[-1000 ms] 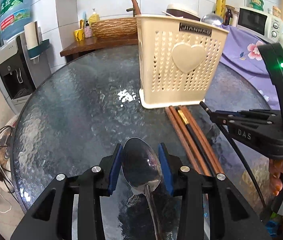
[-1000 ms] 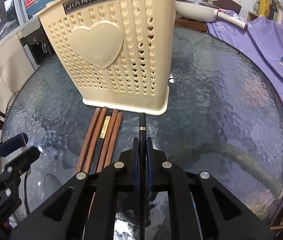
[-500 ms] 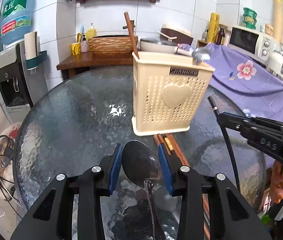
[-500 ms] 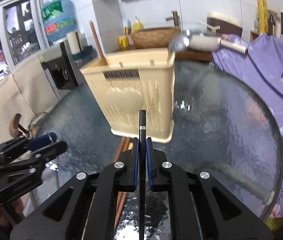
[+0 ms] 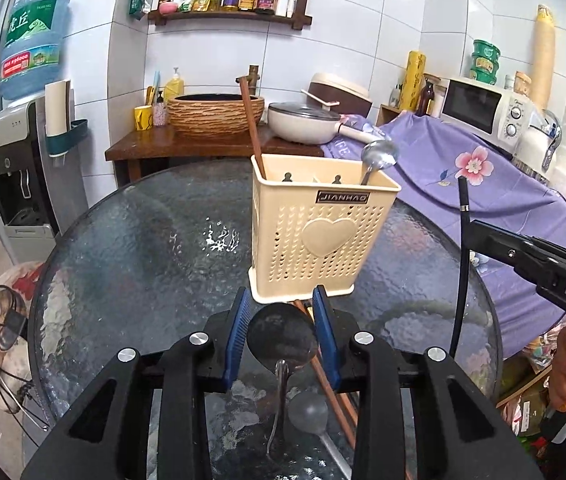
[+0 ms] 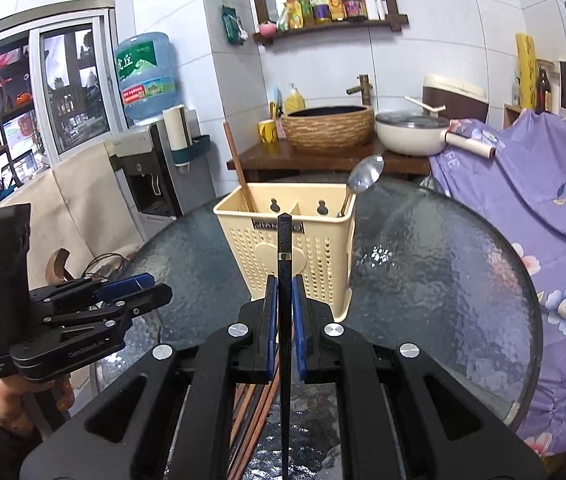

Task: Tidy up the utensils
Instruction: 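Raise the black chopstick over the holder with right tool while left tool holds silver spoon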

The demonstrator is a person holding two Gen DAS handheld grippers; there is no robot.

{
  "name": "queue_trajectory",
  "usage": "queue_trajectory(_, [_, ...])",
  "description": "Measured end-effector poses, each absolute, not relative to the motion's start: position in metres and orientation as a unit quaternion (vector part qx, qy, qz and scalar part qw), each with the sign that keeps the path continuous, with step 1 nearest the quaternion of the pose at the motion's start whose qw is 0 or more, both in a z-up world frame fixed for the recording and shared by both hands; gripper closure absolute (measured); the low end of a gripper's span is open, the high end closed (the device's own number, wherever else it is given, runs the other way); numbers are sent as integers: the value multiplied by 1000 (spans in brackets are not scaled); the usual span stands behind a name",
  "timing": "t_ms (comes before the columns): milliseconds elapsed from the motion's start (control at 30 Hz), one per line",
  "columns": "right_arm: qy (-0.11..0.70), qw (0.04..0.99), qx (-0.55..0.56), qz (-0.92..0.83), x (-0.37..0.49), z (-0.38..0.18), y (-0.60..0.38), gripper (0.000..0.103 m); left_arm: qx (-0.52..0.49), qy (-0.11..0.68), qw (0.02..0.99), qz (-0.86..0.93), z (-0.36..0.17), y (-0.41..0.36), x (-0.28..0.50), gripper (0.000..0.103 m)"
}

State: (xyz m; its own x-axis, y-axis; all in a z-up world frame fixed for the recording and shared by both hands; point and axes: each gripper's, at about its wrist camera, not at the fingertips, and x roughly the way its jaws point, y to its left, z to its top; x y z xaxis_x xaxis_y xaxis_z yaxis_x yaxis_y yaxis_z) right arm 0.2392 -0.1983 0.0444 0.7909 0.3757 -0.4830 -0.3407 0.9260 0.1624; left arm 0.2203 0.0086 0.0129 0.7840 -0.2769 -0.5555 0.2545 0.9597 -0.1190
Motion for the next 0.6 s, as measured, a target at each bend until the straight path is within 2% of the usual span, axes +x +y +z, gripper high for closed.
queue_trajectory(200, [255,947,30,193,234,51,-198,95,-14,290,946,-143,18,7,219,85])
queue_trajectory(500, [263,946,29,188,240,44,-198,95,-7,312,940,-135,4,8,226,85])
queue_trajectory(533, [264,946,29,187,241,43,-198,95,-2,314,941,-130,2,8,225,81])
queue_trajectory(567, [265,946,30,186,242,43,-198,95,6,316,940,-124,-1,8,225,69])
queue_trajectory(600, [266,946,31,185,242,43,-198,95,14,319,941,-116,-3,7,226,61])
